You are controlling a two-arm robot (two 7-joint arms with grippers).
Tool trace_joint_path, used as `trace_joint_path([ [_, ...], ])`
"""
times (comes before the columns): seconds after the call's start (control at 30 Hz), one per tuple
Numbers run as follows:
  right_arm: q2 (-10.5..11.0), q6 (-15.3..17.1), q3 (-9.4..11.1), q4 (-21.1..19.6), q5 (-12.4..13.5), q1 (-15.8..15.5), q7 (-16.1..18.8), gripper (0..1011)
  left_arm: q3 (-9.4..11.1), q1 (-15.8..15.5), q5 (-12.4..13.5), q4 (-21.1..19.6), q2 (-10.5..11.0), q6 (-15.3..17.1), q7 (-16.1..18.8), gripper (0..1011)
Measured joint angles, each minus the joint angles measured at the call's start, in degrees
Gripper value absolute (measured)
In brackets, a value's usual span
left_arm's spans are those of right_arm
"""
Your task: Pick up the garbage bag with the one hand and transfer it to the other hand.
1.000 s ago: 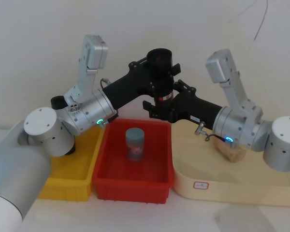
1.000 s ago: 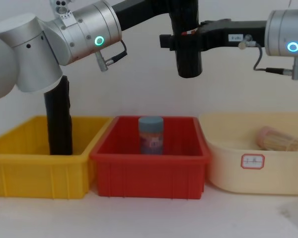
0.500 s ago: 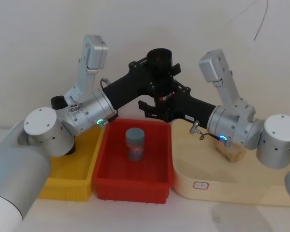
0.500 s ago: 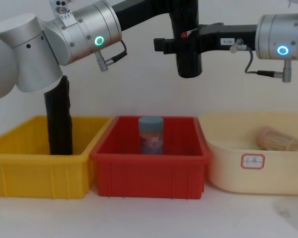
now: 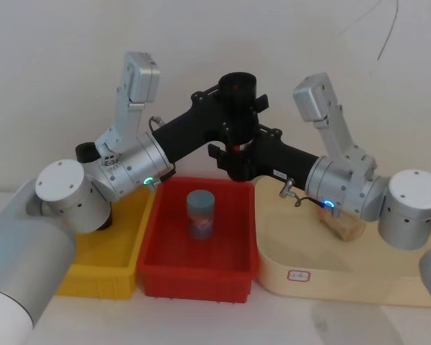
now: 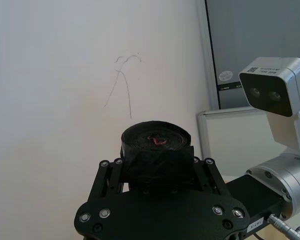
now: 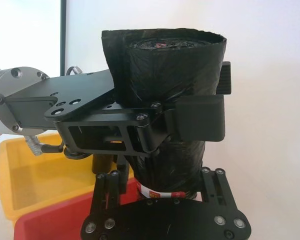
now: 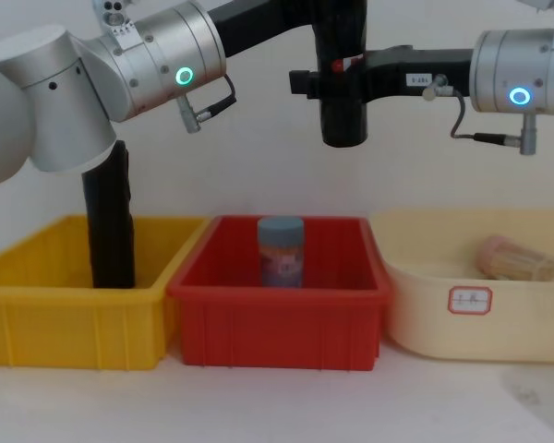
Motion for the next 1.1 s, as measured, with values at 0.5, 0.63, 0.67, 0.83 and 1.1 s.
trace_joint_path([
  [0.5, -0.2, -0.2, -0.1, 0.5, 0.1, 0.2, -0.1, 594, 0.0, 0.0, 0.0, 0.0, 0.0, 0.0, 0.0, 539],
  [0.63, -0.2, -0.2, -0.2, 0.5, 0.1, 0.2, -0.1, 563, 0.0, 0.0, 0.0, 0.0, 0.0, 0.0, 0.0, 539],
  [0.67, -0.2, -0.2, -0.2, 0.6, 0.1, 0.2, -0.1, 556, 0.0, 0.0, 0.0, 0.0, 0.0, 0.0, 0.0, 539],
  [0.83, -0.2, -0.3, -0.2, 0.6, 0.1, 0.3, -0.1, 529, 0.0, 0.0, 0.0, 0.0, 0.0, 0.0, 0.0, 539],
  [1.1, -0.3, -0.3, -0.2, 0.7, 0.1, 0.3, -0.1, 528, 0.0, 0.0, 0.0, 0.0, 0.0, 0.0, 0.0, 539],
])
